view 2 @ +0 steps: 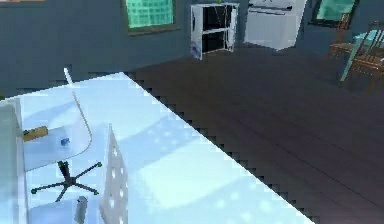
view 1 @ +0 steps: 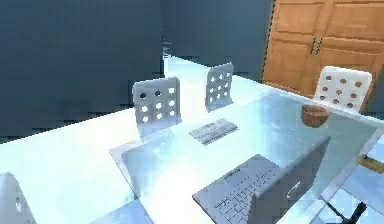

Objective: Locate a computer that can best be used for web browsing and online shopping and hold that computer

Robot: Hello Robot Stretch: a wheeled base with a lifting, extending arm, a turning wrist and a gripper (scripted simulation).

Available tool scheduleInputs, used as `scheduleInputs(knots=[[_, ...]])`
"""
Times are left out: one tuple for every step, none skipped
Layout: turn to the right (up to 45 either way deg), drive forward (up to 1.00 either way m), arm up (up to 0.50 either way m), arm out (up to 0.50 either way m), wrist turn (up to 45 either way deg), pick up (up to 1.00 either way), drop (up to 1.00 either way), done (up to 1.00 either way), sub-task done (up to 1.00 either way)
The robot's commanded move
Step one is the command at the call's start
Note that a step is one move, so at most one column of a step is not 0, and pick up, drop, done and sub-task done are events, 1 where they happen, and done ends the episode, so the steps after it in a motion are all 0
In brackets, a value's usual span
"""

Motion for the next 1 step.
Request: scheduleInputs(knots=[[-45.0,0.00,0.00,0.00,0.0,0.00,0.00,0.00,0.00]])
